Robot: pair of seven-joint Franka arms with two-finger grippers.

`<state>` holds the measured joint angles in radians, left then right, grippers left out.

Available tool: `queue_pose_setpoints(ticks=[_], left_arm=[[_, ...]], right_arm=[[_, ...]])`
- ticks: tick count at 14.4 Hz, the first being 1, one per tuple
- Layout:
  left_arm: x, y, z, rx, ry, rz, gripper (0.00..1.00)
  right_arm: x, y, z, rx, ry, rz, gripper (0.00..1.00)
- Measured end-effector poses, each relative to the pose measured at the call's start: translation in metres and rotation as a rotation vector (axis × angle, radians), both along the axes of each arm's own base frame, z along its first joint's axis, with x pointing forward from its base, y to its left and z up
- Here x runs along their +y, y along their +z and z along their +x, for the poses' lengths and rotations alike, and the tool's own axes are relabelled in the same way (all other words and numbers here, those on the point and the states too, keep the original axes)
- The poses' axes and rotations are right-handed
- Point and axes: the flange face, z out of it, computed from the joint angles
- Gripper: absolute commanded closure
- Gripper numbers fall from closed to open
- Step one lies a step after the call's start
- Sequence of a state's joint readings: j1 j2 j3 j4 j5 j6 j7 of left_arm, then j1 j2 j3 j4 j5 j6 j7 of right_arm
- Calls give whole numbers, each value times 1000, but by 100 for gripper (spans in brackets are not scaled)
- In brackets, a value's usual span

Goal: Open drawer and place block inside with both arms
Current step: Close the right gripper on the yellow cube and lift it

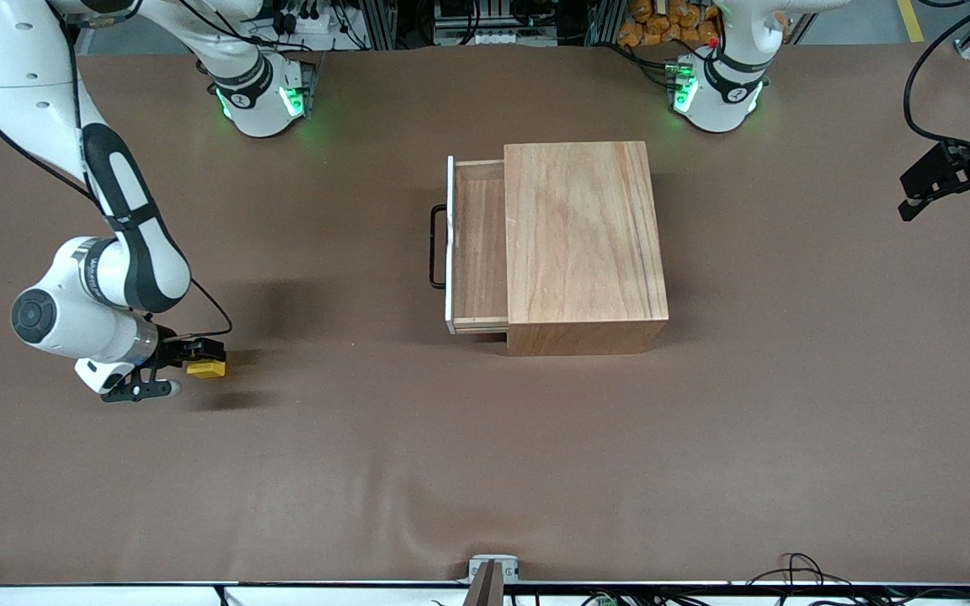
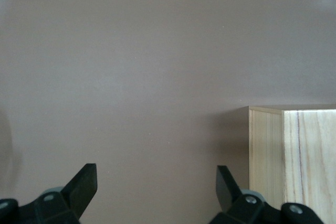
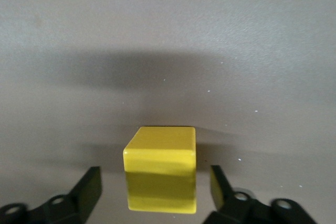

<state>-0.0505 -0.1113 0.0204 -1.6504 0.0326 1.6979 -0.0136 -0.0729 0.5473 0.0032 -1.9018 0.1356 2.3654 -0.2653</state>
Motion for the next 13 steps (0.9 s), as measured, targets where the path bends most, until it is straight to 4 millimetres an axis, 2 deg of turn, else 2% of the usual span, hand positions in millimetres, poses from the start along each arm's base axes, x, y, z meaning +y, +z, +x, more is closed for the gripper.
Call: queue_pose_setpoints(ticks=[1, 2, 6, 8, 10, 13], left_arm=[[0, 1, 0, -2, 0, 1, 0], [1, 2, 1, -2, 1, 1, 0], [3, -1, 10, 19, 6, 3, 0], [3, -3, 15, 28, 8, 3, 0], [7, -6, 17, 41, 16, -3, 0], [13, -11, 19, 58, -11, 2, 0]], right_arm=[[1, -1, 0, 0, 2, 0, 84], [1, -2, 0, 0, 2, -1, 86], [0, 2, 1, -7, 1, -2, 90], [-4, 19, 4, -16, -2, -3, 91], [-5, 56, 6, -6, 3, 6, 91], [2, 143, -6, 46, 29, 31, 91]])
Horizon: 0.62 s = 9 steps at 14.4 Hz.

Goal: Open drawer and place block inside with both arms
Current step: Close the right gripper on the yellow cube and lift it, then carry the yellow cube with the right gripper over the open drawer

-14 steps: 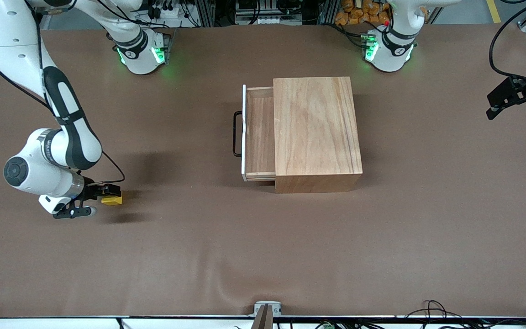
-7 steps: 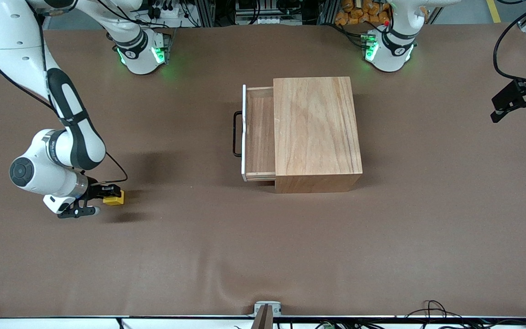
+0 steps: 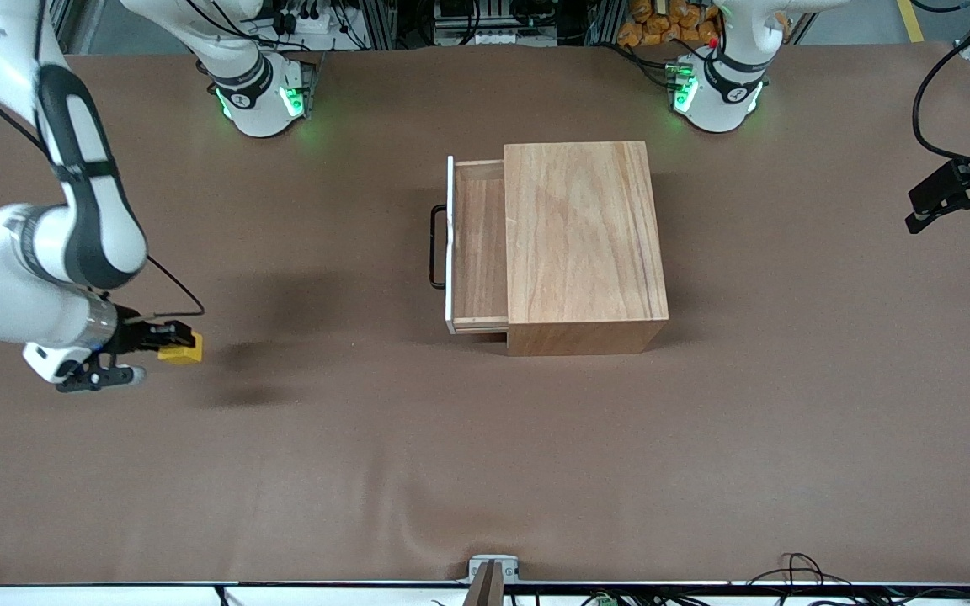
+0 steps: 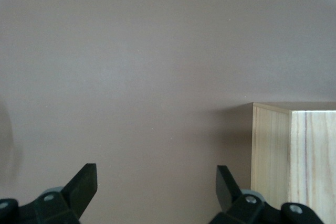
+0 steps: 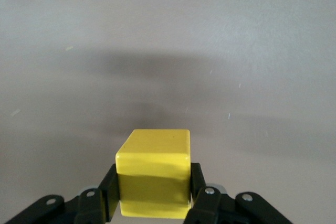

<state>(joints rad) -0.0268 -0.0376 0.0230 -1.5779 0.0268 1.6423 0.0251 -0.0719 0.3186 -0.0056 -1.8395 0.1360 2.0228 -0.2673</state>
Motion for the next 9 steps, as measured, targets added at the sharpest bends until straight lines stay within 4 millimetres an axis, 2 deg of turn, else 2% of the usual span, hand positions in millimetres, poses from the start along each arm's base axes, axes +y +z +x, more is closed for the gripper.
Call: queue_pose_setpoints(ticks=[2, 4, 7, 9], left_arm=[[5, 1, 1, -1, -37, 4, 0], [7, 10, -1, -3, -27, 4, 0], [4, 18, -3, 0, 1, 0, 0], [4, 19, -4, 3, 11, -1, 0]], right_arm=[[10, 58, -19, 16, 17, 15, 90], [33, 101, -34, 23, -4, 19, 89], [102, 151, -47, 67, -134, 9, 89], [157, 167, -53, 87, -240, 14, 89]])
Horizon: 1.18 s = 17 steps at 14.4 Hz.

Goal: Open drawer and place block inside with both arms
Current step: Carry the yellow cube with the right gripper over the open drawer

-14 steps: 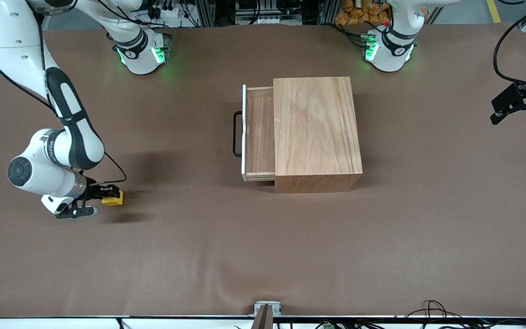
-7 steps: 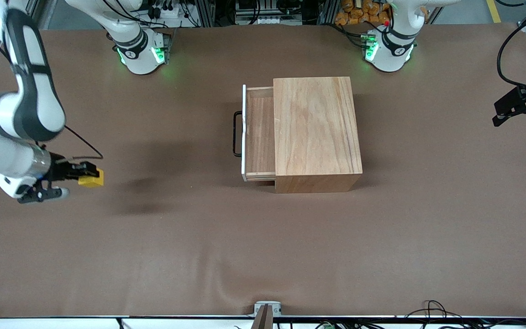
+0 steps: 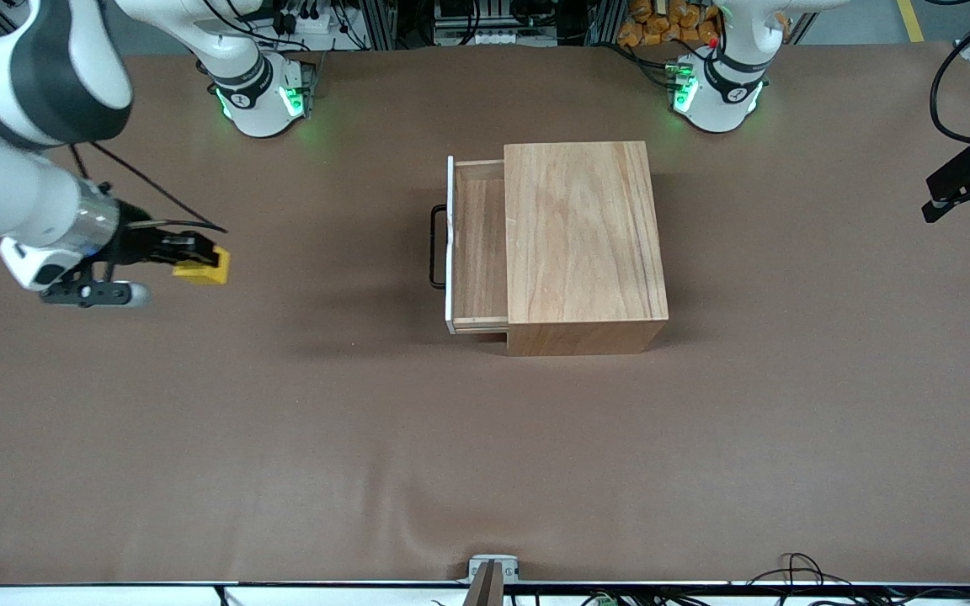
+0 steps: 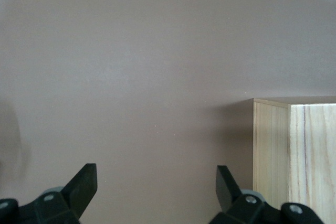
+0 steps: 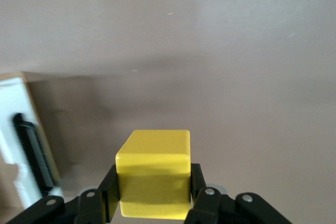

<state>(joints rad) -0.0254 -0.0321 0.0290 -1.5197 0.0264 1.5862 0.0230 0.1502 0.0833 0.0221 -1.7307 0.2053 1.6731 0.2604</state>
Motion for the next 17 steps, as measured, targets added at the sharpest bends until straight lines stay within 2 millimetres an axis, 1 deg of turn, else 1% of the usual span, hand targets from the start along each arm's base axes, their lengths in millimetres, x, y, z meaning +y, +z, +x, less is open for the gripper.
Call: queue_pose_setpoints(ticks=[3, 5, 6, 8, 9, 10, 11, 12, 13, 14, 17], left_arm=[[0, 0, 0, 1, 2, 0, 0], [0, 0, 0, 1, 2, 0, 0], [0, 0, 0, 1, 2, 0, 0], [-1, 0, 0, 1, 1, 0, 0], [-1, 0, 0, 2, 1, 0, 0], [-1, 0, 0, 2, 1, 0, 0], [-1, 0, 0, 2, 1, 0, 0], [-1, 0, 0, 2, 1, 0, 0], [-1, 0, 0, 2, 1, 0, 0], [-1, 0, 0, 2, 1, 0, 0], [-1, 0, 0, 3, 2, 0, 0]], right_arm=[[88, 3, -15, -2, -116, -20, 89], [149, -4, -28, -22, -206, -24, 89], [181, -13, -35, -27, -255, -25, 89], [242, -38, -53, -26, -324, -28, 90], [269, -53, -63, -23, -345, -31, 90], [292, -68, -73, -18, -369, -36, 90], [308, -80, -81, -10, -403, -43, 89], [318, -88, -85, 1, -451, -52, 89], [322, -93, -87, 14, -513, -63, 89], [321, -94, -86, 27, -580, -72, 89], [319, -91, -82, 62, -790, -94, 90]])
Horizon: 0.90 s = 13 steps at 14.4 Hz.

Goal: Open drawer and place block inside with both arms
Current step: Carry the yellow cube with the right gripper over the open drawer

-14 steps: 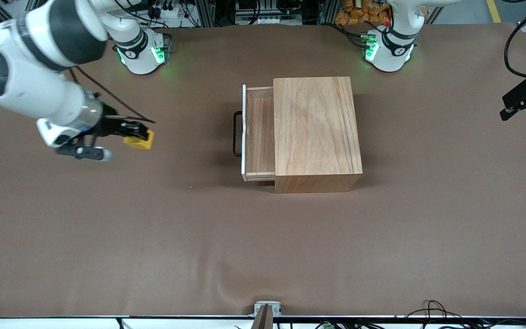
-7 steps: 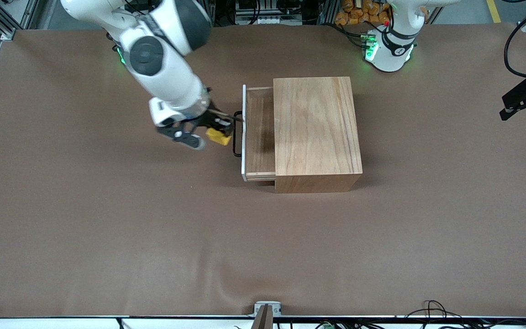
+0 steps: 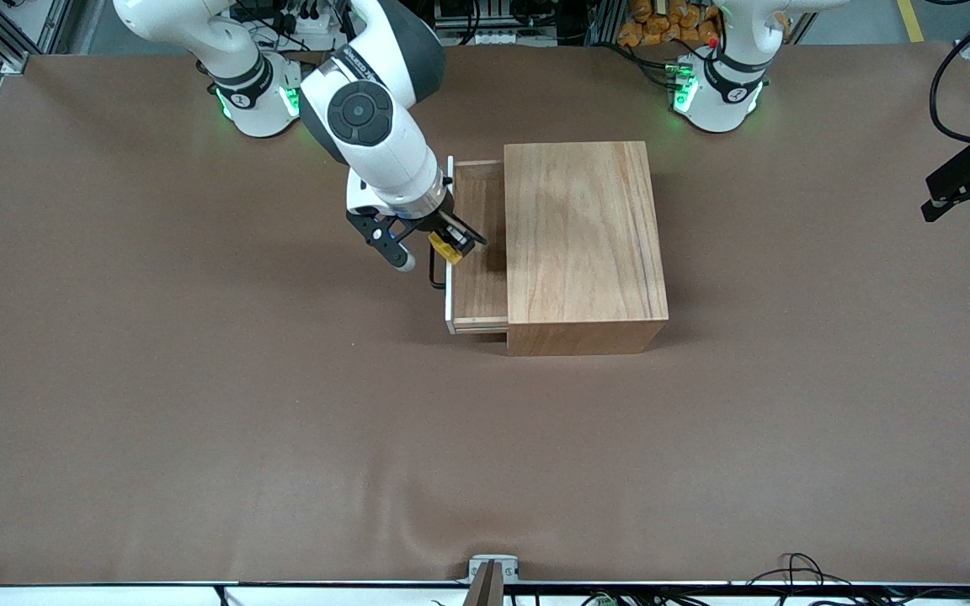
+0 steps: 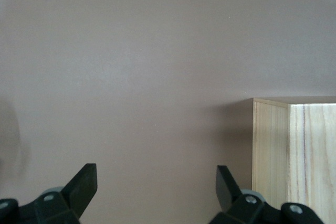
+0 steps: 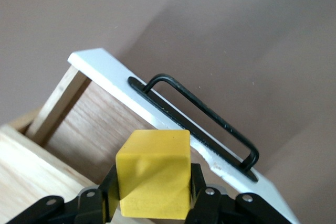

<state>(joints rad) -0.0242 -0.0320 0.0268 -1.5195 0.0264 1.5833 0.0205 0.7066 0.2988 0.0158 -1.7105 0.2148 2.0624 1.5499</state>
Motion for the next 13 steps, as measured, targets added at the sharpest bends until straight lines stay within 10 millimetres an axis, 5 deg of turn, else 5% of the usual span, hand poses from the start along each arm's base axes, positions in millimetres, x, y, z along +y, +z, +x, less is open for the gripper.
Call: queue_pose_setpoints(ticks=[7, 13], left_arm=[[0, -1, -1, 7, 0, 0, 0], [0, -2, -1, 12, 0, 0, 0]], right_arm=[[15, -11, -13, 84, -362, -50, 90], [40, -58, -19, 79, -445, -68, 87]])
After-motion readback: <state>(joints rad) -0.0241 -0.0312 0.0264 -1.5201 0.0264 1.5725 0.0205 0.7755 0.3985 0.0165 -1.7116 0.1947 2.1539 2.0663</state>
